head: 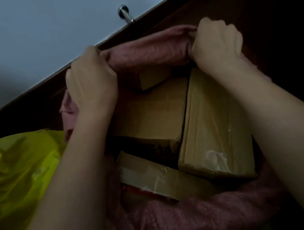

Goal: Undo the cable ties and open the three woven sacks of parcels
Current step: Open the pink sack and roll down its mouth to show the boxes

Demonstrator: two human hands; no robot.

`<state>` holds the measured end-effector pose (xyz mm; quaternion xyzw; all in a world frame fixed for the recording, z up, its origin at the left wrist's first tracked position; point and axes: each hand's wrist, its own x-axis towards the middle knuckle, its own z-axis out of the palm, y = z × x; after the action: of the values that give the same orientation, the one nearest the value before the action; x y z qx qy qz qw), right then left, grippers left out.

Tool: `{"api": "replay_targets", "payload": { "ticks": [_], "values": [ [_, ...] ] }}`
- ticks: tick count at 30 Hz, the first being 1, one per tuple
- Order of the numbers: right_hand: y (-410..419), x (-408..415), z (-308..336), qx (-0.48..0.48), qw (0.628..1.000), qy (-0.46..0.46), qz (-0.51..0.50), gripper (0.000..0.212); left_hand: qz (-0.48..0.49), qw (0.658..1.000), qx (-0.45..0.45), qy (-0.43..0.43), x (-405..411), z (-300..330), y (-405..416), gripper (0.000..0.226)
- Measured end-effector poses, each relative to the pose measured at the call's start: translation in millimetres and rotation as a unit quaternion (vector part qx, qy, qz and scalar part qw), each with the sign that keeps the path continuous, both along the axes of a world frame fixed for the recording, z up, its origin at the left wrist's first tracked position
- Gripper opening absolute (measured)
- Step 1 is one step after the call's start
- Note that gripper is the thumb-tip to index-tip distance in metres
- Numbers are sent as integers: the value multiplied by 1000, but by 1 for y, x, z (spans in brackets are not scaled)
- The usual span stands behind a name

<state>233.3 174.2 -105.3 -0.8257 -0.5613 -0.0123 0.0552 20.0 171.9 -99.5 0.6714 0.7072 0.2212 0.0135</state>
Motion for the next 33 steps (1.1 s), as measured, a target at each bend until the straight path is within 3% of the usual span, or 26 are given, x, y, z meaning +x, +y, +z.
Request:
{"api": "replay_targets", "payload": {
  "ticks": [3,6,8,11,13,15,17,19,21,25,28,33],
  "values": [
    [3,-9,-9,95,994,41,-21,32,-29,997,66,11,-4,-2,5,34],
    [6,-10,-17,180,979,90,-19,33,-44,997,63,6,-19,-15,12,35],
    [4,-5,-19,187,972,139,-6,32,-52,997,52,-4,-24,-17,12,29],
    [-1,1,-17,141,979,146,14,31,-80,993,80,-24,-18,-5,-1,21],
    [-3,0,-5,114,985,126,30,30,-166,984,51,-49,-12,9,-11,15],
    [-4,-4,8,46,982,163,78,35,-247,964,-85,-54,-9,17,-19,19],
    [-11,-10,19,-64,959,242,132,48,-238,947,-213,-34,-11,18,-24,26],
    [-21,-14,26,-138,937,279,157,55,-198,943,-263,-53,-14,21,-32,55],
    [-30,-17,35,-159,931,281,172,48,-178,942,-271,-90,-15,31,-37,60],
    [-49,-24,70,-192,918,292,187,36,-171,933,-303,-93,-24,61,-50,31],
    [-63,-37,94,-203,913,289,204,33,-168,929,-312,-106,-36,83,-71,26],
    [-85,-77,124,-149,891,372,213,31,-141,953,-241,-117,-56,113,-114,17]
  ]
}}
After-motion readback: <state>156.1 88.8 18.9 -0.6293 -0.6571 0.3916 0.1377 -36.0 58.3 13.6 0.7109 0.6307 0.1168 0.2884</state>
